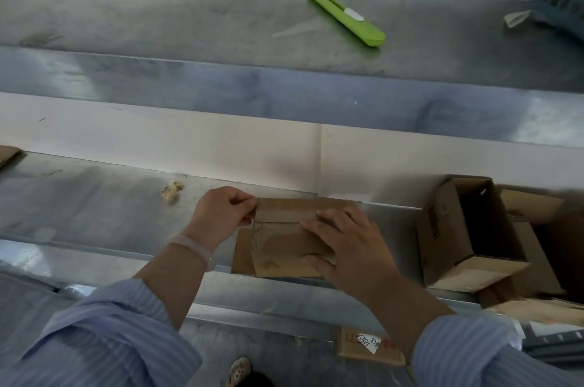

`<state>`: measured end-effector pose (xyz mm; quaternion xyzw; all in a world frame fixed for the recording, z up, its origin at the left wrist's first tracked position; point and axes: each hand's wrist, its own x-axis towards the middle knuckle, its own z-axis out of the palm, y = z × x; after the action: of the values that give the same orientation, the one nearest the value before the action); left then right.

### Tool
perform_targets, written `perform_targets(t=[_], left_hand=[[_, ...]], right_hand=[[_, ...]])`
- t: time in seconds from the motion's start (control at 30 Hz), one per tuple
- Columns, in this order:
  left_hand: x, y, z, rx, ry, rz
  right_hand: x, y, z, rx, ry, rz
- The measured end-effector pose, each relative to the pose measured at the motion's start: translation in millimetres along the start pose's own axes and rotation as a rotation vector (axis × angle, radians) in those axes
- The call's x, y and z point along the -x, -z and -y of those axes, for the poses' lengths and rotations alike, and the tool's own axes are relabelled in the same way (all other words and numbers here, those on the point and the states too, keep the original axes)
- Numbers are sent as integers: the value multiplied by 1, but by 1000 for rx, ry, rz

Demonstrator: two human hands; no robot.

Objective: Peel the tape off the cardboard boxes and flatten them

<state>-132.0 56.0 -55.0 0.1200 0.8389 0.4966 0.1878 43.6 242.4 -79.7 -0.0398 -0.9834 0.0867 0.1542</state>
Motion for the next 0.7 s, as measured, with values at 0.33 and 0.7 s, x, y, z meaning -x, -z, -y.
perform_targets(t=[0.33,0.7], left_hand=[[-16,-21,5,-126,18,-126],[-22,6,17,271,33,164]], right_hand=[[-9,-3,1,14,-27,25],[-12,-7,2,-6,-58,14]])
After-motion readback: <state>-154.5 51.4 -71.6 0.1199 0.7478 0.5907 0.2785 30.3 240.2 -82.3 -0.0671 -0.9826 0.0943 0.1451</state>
